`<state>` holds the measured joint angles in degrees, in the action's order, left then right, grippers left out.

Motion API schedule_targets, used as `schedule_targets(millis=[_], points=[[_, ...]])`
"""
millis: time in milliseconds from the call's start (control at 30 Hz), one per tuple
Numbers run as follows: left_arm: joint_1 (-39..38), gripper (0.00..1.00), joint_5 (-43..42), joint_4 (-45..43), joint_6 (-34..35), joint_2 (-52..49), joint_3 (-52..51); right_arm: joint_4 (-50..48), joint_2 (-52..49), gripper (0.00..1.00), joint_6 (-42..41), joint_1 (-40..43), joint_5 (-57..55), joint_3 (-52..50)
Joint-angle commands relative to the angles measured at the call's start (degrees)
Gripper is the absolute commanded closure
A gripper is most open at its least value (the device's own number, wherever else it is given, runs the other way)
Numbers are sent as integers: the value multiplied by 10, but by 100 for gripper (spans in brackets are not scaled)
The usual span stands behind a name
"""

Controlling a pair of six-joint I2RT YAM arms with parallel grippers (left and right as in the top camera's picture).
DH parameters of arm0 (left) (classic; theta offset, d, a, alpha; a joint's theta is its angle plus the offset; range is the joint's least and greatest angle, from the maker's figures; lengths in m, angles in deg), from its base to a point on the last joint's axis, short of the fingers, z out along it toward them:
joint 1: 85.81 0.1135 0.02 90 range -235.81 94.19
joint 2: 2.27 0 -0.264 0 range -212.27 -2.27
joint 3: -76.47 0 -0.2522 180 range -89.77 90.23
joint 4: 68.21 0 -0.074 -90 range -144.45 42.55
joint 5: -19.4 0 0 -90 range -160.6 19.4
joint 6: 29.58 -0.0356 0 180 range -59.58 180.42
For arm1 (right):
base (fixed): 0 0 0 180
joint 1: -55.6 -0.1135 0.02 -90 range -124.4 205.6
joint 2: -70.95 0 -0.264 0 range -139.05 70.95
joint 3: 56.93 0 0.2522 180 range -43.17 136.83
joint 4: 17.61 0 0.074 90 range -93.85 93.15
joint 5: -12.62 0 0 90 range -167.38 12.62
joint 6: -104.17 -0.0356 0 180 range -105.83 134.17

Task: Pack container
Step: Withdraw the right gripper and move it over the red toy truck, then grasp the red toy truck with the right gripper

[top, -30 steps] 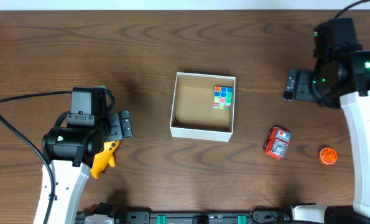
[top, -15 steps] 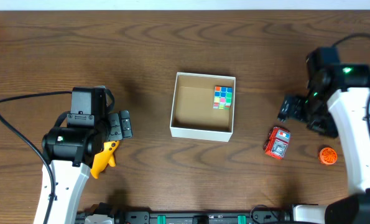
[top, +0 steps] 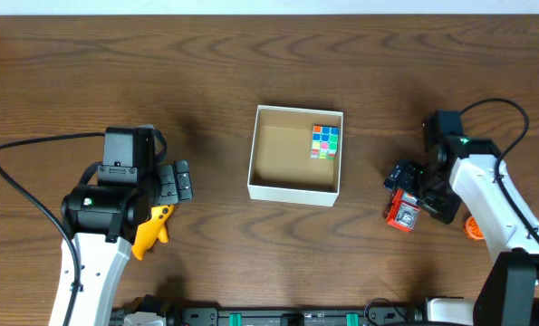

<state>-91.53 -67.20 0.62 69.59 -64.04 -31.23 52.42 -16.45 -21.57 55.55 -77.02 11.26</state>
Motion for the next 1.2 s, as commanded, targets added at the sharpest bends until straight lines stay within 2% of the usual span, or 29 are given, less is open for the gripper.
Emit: schedule_targets(millis=[0,333,500,1100,1167], points=[[2,2,1,0,-3,0,12,-21,1,1,-41,2,-2,-32],[2,2,1,0,-3,0,12,-72,1,2,-49,2,-3,-80],[2,2,1,0,-3,0,12,-72,1,19,-49,2,-3,-80],[2,2,1,0,-3,0,12,-72,1,61,-49,2,-3,-80],[2,2,1,0,-3,0,12,-72,1,69,-48,2,-3,-80]])
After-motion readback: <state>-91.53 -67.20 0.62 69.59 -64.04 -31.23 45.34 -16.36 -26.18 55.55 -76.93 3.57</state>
